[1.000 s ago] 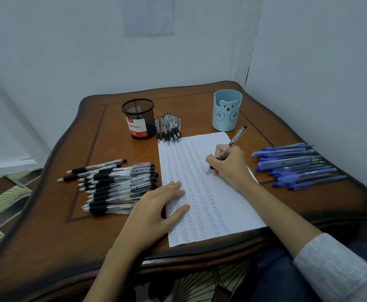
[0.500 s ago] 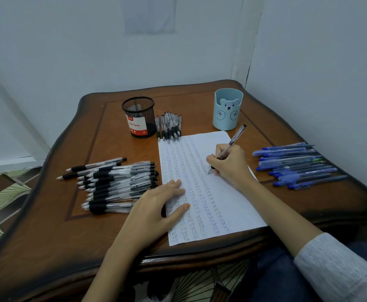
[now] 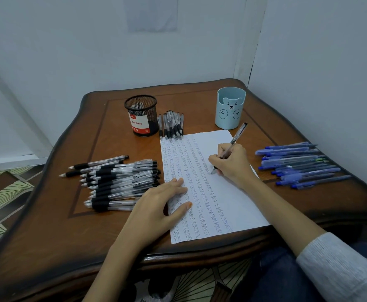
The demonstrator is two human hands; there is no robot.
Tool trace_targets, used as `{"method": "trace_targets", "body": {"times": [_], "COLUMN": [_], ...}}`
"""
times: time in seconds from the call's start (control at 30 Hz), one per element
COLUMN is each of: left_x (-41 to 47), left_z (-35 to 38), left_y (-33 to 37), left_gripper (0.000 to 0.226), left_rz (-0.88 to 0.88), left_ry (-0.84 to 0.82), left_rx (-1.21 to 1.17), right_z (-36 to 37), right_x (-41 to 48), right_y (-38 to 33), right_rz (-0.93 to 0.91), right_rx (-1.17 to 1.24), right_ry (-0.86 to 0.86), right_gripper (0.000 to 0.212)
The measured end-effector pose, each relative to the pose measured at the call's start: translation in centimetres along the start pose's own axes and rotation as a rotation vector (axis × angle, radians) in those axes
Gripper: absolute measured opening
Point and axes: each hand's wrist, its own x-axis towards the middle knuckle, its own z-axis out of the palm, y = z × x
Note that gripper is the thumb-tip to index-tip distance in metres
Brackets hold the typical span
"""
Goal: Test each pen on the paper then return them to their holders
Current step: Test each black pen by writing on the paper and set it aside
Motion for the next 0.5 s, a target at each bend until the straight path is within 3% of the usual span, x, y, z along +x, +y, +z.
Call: {"method": "trace_targets", "body": {"times": [0.23, 0.4, 0.5], "left_x": [0.0, 0.1, 0.0], "left_z": [0.0, 0.0, -0.1], "left_y": [0.0, 0.0, 0.0], "left_gripper": [0.056, 0.054, 0.054], "left_rz": [0.007, 0.018, 0.019], "left_ry": [0.002, 0.014, 0.010], "left_rx": [0.000, -0.019, -0.016], "right_z": [0.2, -0.7, -1.0], "right_x": [-0.1, 0.2, 0.2], "right_y": [0.0, -0.6, -0.8], "right_rz": [-0.020, 0.198, 0.261], "right_rx": [-0.013, 0.381, 0.439], "right_ry": [0.025, 0.049, 0.045], "right_gripper": [0.024, 0.034, 0.028]}}
